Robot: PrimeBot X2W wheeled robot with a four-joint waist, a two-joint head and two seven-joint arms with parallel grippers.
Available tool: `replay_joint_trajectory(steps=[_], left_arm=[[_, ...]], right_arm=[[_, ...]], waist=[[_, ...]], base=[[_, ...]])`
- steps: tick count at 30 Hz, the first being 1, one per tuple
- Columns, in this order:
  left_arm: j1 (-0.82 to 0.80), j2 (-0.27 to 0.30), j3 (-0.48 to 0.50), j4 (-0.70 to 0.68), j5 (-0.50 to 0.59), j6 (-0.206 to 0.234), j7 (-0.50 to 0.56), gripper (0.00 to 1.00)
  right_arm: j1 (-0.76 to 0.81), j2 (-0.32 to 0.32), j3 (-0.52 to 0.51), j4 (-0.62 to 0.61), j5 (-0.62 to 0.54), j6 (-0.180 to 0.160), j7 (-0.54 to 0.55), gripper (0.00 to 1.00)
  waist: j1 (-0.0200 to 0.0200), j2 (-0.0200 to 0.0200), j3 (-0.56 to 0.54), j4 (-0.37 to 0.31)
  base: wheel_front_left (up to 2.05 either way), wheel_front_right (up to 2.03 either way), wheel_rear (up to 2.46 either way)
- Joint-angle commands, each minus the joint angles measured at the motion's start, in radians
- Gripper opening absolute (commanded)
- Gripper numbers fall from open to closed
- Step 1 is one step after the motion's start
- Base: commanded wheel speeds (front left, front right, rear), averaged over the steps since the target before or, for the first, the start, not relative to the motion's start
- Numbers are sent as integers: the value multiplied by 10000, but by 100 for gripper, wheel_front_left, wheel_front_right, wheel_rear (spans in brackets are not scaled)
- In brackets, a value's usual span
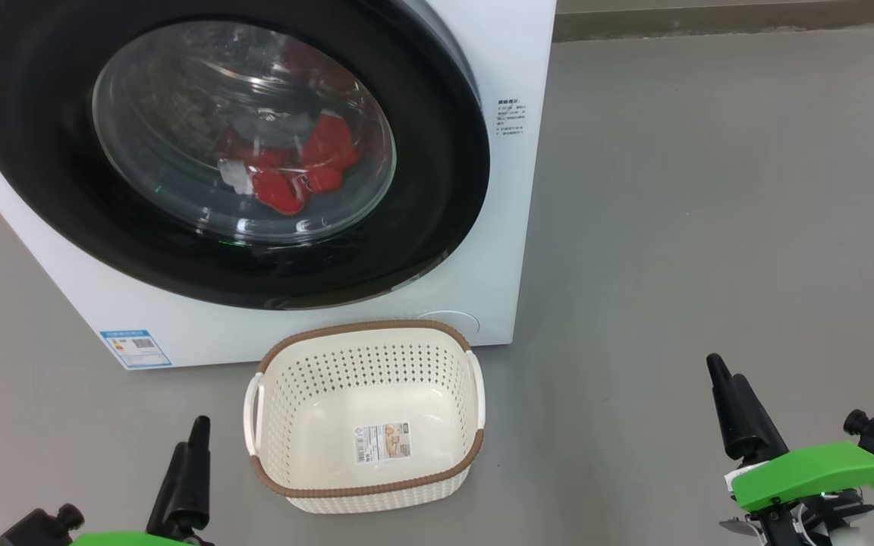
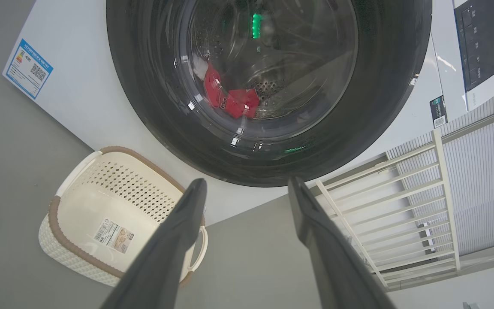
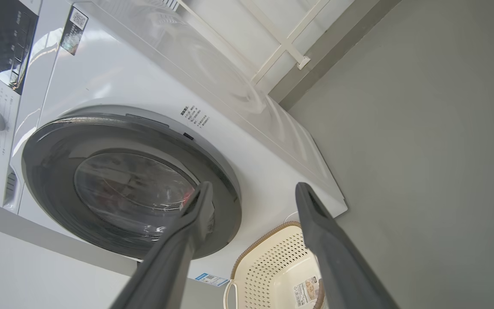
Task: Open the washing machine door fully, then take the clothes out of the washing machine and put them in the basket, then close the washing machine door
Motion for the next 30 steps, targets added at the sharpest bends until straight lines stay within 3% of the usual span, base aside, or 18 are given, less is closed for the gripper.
replay_joint_trajectory(steps=[1, 30], left_arm=[[-481, 158, 160, -310, 319, 50, -126, 100], [-629, 195, 183, -707, 3948, 468, -987, 100]], right_arm=[[-469, -109, 118, -325, -386, -3, -118, 100], [-759, -159, 835, -505, -3616, -5, -971, 100]], waist=[[-1, 0, 5, 2], [-1, 0, -7, -1]], base=[[0, 0, 0], [0, 0, 0]])
